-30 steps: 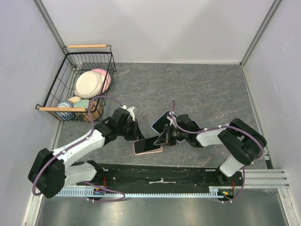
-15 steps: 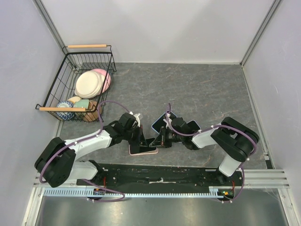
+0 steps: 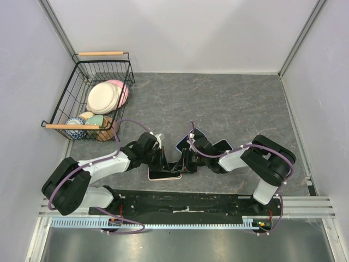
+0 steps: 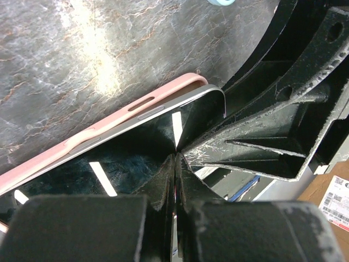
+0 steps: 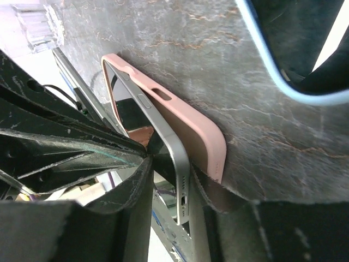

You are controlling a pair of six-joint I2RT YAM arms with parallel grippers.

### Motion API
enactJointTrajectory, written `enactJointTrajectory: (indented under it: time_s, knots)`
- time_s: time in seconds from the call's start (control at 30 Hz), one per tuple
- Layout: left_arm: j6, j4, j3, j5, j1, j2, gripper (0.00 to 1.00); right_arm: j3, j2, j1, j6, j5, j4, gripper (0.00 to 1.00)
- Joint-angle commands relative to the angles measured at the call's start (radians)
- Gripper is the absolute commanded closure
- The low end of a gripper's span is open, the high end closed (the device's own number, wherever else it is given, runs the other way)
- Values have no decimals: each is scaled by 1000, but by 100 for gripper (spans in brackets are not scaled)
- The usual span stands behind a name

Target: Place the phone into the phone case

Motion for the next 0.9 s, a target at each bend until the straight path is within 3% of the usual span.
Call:
enactJointTrajectory:
  time_s: [0.0, 0.33, 0.6, 0.87]
  knots:
    - [-28, -17, -74, -13, -21, 80, 98, 31, 95, 114, -104, 145, -347, 61]
    - [-73, 2, -123, -40, -20, 87, 98, 150, 50, 140, -207, 238, -650, 44]
    - [-85, 28, -145, -39, -20, 131, 98, 198, 68, 148, -258, 202, -748, 41]
    - [-91, 31, -148, -37, -20, 134, 98, 304, 102, 176, -334, 299, -909, 39]
